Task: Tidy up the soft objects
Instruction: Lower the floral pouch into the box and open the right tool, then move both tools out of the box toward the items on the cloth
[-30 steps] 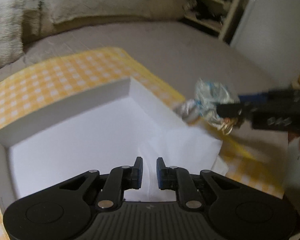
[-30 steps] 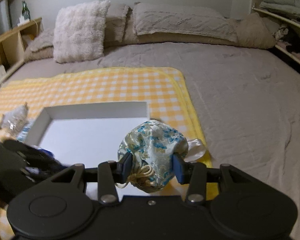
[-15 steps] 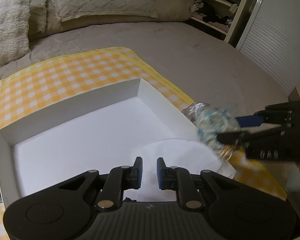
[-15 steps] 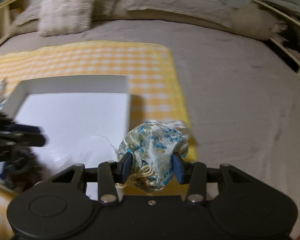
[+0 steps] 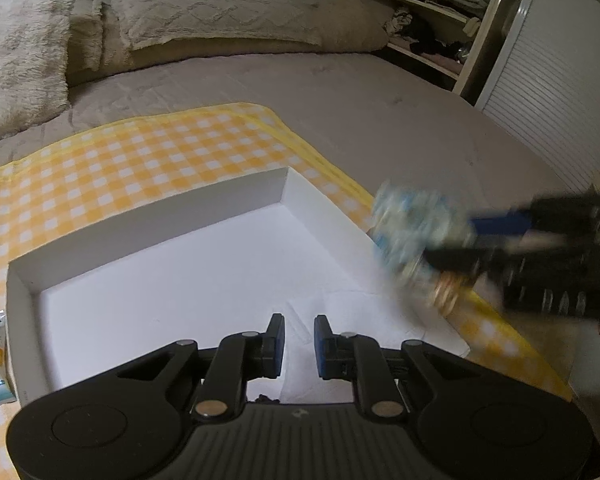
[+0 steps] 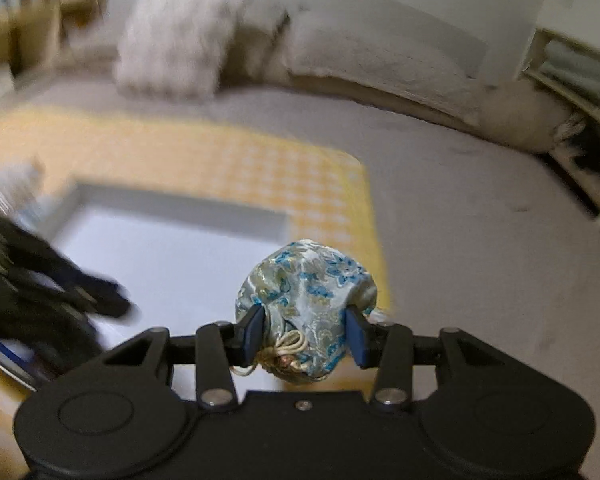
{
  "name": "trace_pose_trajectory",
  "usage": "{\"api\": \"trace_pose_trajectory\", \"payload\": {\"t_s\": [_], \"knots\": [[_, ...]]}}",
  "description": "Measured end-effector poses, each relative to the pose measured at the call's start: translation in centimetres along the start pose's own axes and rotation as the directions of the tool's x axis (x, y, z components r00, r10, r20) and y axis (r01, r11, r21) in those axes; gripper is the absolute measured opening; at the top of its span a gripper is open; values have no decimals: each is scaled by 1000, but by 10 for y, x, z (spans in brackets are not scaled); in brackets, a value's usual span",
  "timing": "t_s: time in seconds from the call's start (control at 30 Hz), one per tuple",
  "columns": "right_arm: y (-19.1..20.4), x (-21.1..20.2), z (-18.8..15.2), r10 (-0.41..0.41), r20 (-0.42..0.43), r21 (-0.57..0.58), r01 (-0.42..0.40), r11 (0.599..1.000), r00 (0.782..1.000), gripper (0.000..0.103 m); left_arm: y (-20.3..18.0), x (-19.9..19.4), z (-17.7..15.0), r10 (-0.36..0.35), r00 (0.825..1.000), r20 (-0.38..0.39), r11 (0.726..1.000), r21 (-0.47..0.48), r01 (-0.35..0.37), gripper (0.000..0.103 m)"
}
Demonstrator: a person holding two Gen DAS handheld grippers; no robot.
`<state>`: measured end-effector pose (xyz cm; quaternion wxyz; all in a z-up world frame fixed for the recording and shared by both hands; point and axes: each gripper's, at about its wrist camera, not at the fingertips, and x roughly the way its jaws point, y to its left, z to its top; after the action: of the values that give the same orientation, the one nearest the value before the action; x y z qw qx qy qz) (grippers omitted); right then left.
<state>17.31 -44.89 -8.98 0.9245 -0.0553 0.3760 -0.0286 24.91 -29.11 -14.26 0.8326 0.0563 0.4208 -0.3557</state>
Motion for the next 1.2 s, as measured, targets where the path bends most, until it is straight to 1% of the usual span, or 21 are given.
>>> {"api": "trace_pose_trajectory", "payload": {"t_s": [0.03,0.1,0.2,0.23,0.27,0.33,0.37,0.4,0.43,0.47,0.5,0.53,0.57,0.6,0.67,0.77,0.9,1.03,1.13,1.2], "knots": [[0,2,0,58,-16,37,-58,998,998,45,1,-1,0,7,1000,-1,1000,-3,-7,17],[7,12,-4,134,-70,52,-131,990,988,45,3,-4,-1,15,1000,-2,1000,-10,-15,18],[21,30,-14,161,-156,5,-163,987,975,45,4,-7,-2,23,1000,-6,1000,-10,-23,20],[23,34,-17,169,-176,6,-171,985,970,45,5,-8,-3,25,1000,-6,1000,-8,-25,26],[24,38,-20,180,-193,16,-181,983,964,46,5,-8,-4,26,1000,-7,1000,-7,-27,30],[27,44,-25,198,-219,36,-195,980,955,49,5,-9,-6,29,1000,-10,1000,-4,-29,31],[26,46,-27,202,-231,39,-199,979,952,50,5,-9,-6,30,999,-13,1000,-2,-30,34],[28,47,-29,200,-240,37,-197,980,950,54,4,-9,-7,32,999,-15,999,-1,-32,36],[29,47,-31,197,-245,32,-195,980,949,60,4,-10,-8,35,999,-17,999,0,-35,42],[26,44,-32,196,-249,29,-195,980,948,64,3,-10,-8,38,999,-18,999,1,-38,46],[26,43,-32,194,-252,27,-194,981,948,72,3,-11,-9,40,999,-18,999,2,-40,48],[25,41,-31,191,-250,27,-190,981,949,78,1,-12,-10,40,999,-18,999,3,-40,52],[26,39,-31,186,-246,25,-186,982,951,80,1,-13,-10,41,999,-18,999,4,-40,55],[26,35,-31,180,-239,20,-181,983,954,81,0,-15,-11,42,999,-16,999,4,-42,57],[25,30,-31,178,-229,17,-179,984,957,82,-1,-20,-12,47,999,-12,999,4,-47,65],[21,21,-29,171,-214,31,-169,985,962,85,-2,-29,-15,57,998,7,998,5,-57,74],[11,1,-25,156,-150,53,-150,987,976,87,-1,-43,-17,67,997,29,998,-5,-67,80],[1,-17,-24,136,-85,98,-128,987,987,90,-1,-55,-20,93,994,52,996,-13,-93,91],[-2,-28,-25,126,-47,128,-119,985,991,101,0,-64,-23,114,991,72,993,-25,-113,101],[-1,-34,-27,116,-25,138,-111,984,993,103,2,-70,-24,124,989,78,992,-32,-122,103]]}}
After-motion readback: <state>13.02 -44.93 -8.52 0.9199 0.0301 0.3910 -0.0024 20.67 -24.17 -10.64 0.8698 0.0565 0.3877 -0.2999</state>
